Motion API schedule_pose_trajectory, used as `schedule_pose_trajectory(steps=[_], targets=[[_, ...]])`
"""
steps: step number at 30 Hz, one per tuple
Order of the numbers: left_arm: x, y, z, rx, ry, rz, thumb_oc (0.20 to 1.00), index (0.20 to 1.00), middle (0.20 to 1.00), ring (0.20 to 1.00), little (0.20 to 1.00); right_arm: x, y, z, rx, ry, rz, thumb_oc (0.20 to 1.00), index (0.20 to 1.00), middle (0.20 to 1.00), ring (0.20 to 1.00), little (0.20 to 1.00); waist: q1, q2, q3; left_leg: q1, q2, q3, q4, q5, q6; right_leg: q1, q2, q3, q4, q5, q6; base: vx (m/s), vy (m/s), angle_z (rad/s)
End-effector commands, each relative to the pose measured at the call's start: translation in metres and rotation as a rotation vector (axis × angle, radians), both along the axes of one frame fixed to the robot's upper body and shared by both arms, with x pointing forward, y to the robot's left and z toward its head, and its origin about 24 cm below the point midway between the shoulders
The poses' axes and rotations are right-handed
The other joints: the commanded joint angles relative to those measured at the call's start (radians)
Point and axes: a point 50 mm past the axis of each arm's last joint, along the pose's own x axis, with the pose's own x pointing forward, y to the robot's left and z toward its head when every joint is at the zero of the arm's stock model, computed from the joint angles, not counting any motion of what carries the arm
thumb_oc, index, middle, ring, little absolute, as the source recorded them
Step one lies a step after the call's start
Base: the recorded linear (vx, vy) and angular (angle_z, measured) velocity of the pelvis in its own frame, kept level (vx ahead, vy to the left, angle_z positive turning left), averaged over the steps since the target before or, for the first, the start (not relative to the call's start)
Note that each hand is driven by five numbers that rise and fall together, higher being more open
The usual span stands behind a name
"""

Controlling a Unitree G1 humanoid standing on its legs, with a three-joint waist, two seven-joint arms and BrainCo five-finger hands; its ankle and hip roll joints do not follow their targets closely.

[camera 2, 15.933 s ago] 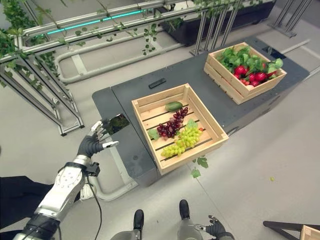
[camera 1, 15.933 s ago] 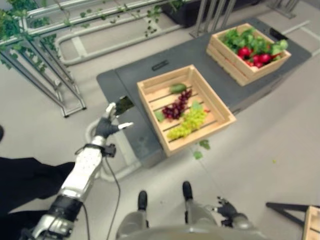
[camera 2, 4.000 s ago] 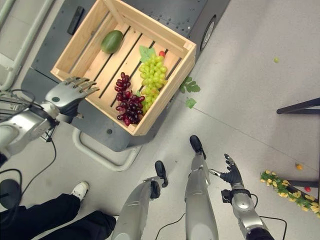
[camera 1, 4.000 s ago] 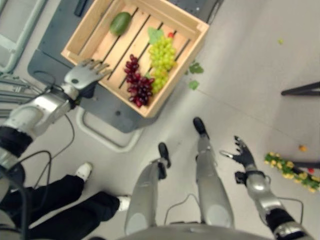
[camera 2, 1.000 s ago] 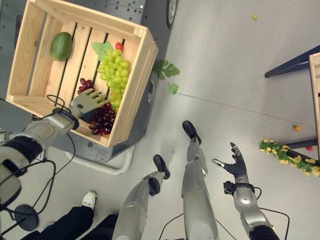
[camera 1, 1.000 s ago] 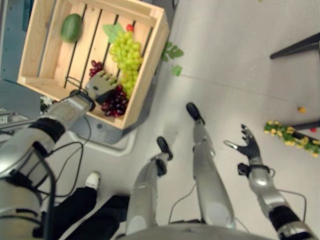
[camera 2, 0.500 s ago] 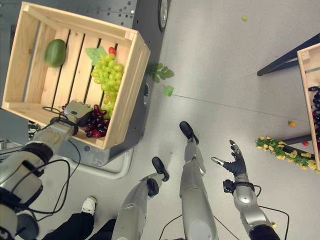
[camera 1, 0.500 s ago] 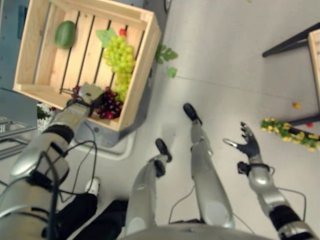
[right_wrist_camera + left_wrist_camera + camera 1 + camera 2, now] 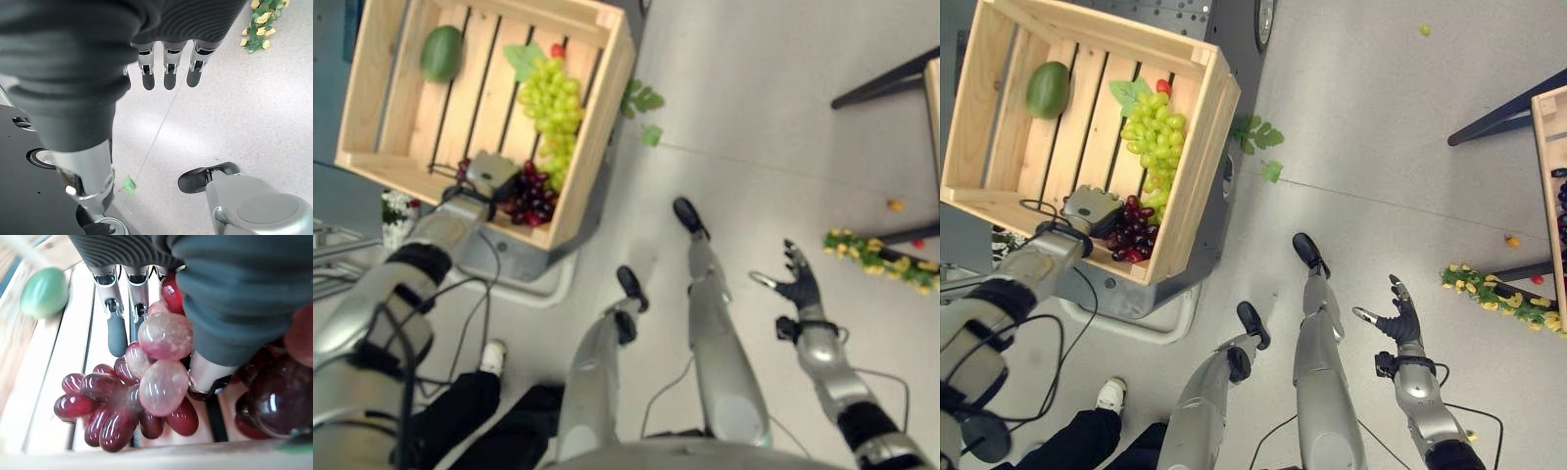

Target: Pick up the fruits from the basket on one side to the basket on the other side

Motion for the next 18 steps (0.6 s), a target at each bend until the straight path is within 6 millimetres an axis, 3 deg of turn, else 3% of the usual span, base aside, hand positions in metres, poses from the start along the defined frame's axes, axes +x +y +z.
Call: schedule_pose_trajectory(steps=[1, 6, 18], targets=[[0.005, -0.046, 0.016, -0.294, -0.121, -0.172, 0.200, 0.200, 0.200, 0.200, 0.200, -0.001, -0.010, 0.016, -0.018, -0.073, -0.009, 1.000, 1.000, 1.000, 1.000, 1.000, 0.025, 0.020, 0.000, -0.080, 0.025, -0.049, -0.117, 0.166, -0.078, 0.072, 0.024, -0.064, 0.011, -0.060, -0.038, 0.01, -0.020, 0.26], [-0.020, -0.028, 0.024, -0.616, -0.221, -0.188, 0.200, 0.200, 0.200, 0.200, 0.200, -0.011, -0.009, -0.003, 0.015, 0.015, -0.012, 1.000, 1.000, 1.000, 1.000, 1.000, 0.043, 0.016, -0.019, -0.077, 0.022, -0.062, -0.128, 0.171, -0.078, 0.076, 0.025, -0.071, 0.004, -0.059, -0.044, 0.02, -0.029, 0.04], [-0.085, 0.001, 0.036, -1.005, -0.317, -0.292, 0.200, 0.200, 0.200, 0.200, 0.200, -0.021, -0.013, -0.030, 0.032, 0.188, 0.005, 1.000, 1.000, 1.000, 1.000, 1.000, 0.084, 0.005, -0.057, -0.071, 0.020, -0.093, -0.143, 0.180, -0.080, 0.091, 0.032, -0.085, -0.003, -0.066, -0.056, 0.00, -0.004, 0.00]])
